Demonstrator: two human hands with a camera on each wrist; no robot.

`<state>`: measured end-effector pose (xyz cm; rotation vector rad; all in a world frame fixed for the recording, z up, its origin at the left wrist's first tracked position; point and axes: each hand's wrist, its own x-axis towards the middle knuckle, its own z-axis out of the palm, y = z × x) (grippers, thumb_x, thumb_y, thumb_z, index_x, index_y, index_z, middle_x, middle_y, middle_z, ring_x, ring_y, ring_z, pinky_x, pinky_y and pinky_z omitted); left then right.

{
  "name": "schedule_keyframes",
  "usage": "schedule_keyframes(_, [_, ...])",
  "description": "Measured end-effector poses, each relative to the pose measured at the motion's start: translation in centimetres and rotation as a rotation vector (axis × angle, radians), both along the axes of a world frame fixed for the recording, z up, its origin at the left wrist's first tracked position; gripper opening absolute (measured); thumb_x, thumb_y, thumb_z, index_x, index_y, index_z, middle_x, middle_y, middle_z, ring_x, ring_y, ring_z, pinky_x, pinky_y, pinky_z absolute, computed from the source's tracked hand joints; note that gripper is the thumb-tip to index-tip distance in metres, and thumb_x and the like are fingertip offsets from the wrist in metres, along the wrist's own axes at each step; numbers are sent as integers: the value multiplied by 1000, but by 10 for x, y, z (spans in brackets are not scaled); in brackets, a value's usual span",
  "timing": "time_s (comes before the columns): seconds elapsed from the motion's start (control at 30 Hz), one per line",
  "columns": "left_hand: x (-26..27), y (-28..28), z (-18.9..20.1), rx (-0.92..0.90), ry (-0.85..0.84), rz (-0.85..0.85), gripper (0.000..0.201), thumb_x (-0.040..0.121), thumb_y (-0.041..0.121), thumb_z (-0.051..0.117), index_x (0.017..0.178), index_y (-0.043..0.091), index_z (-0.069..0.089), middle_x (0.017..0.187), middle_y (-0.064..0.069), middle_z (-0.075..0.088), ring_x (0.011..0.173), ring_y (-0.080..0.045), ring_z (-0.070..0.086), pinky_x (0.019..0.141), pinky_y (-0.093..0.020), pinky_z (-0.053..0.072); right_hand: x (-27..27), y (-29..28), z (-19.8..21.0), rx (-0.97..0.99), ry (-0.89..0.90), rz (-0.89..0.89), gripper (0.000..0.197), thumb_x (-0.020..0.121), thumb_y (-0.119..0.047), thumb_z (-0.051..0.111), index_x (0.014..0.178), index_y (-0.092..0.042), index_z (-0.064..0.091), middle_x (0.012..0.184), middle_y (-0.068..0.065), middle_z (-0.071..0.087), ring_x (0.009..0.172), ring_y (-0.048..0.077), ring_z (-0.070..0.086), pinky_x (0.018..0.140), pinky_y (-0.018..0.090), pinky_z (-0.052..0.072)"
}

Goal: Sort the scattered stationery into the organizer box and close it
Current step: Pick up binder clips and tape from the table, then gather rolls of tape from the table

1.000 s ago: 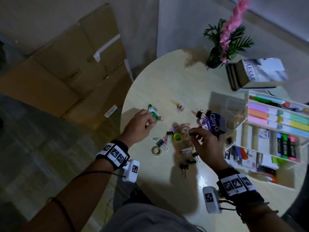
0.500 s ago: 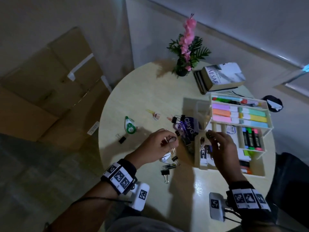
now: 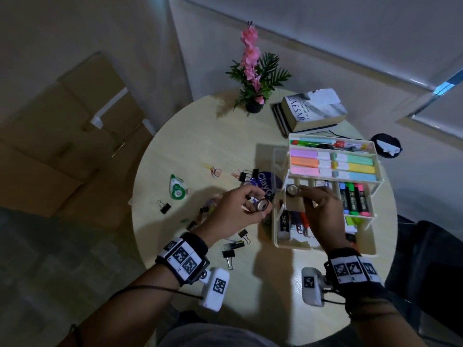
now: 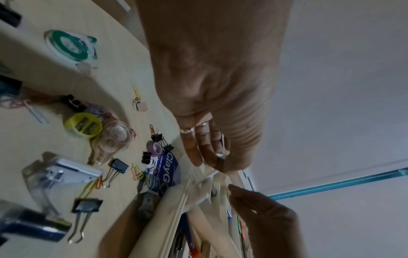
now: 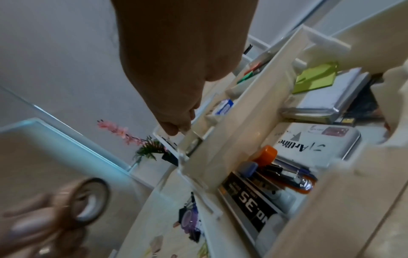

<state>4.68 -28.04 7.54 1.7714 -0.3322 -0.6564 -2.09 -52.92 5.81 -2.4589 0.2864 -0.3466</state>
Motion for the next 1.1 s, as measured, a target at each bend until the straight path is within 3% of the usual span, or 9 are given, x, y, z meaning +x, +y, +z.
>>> schedule_keyframes(0.07, [-9, -13, -3, -10, -6, 17, 39, 85, 21, 87, 117, 29, 66, 112, 12, 71, 88, -19, 71, 77, -34, 61, -17, -2, 13, 2, -58, 63, 29, 87, 7, 74, 106, -15, 80, 108, 3, 77, 93, 18, 69, 82, 39, 60])
schedule_keyframes(0.2, [-26, -39, -11, -39, 67, 25, 45, 83, 20, 89, 119, 27, 64, 109, 4, 73, 87, -25, 70, 78, -41, 62, -49, 4, 28, 63, 141, 385, 55, 91, -6, 77, 140, -26, 64, 136, -10, 59, 101, 3, 63, 83, 20, 55])
schedule_keyframes(0.27, [-32, -50, -14, -46, 74, 13, 50, 82, 14, 88, 123, 26, 62, 111, 5, 73, 79, -20, 65, 78, -43, 61, -52, 4, 26, 50, 176, 448, 55, 94, -11, 75, 144, -30, 61, 143, -12, 55, 113, 4, 63, 92, 20, 53])
schedule_keyframes(0.4, [-35, -61, -14, -54, 62, 1, 56, 83, 12, 87, 130, 22, 59, 111, 6, 73, 74, -12, 58, 73, -31, 56, -51, -7, 15, 51, 145, 452, 35, 96, -11, 73, 130, -18, 73, 135, -7, 62, 109, 10, 68, 91, 32, 57])
schedule_keyframes(0.6, [-31, -45, -13, 29, 34, 0, 60, 86, 29, 86, 138, 30, 57, 120, 15, 68, 95, -14, 69, 83, -30, 62, -32, -23, 7, 43, 111, 319, 24, 99, -16, 69, 121, -16, 76, 130, -6, 68, 104, 13, 71, 87, 36, 59])
schedule_keyframes(0.73, [-37, -20, -25, 138, 15, -1, 46, 88, 24, 83, 129, 28, 63, 117, 15, 67, 94, -9, 69, 78, -26, 61, -9, -19, -4, -14, 123, 261, 17, 96, -20, 73, 112, -20, 80, 117, -6, 73, 89, 11, 68, 77, 35, 60])
schedule_keyframes(0.9, [-40, 18, -36, 224, 48, 16, 40, 90, 25, 82, 127, 27, 66, 122, 13, 68, 98, -14, 70, 89, -32, 60, 10, -8, -6, -87, 202, 218, 15, 89, -20, 81, 103, -21, 83, 111, -1, 74, 83, 18, 70, 64, 25, 46])
schedule_keyframes(1.0, [-36, 41, -40, 258, 38, 43, 36, 90, 25, 82, 123, 27, 68, 120, 13, 68, 90, -7, 68, 85, -29, 58, 18, -4, -4, -102, 175, 180, 15, 83, -12, 85, 97, -15, 85, 109, 9, 75, 85, 29, 71, 70, 25, 42])
schedule_keyframes(1.1, [-30, 60, -42, 272, 10, 84, 30, 90, 24, 81, 117, 28, 69, 118, 13, 70, 88, -12, 69, 83, -33, 60, 21, -4, -12, -51, 189, 145, 22, 74, -9, 91, 95, -11, 83, 107, 11, 73, 89, 31, 70, 78, 28, 49])
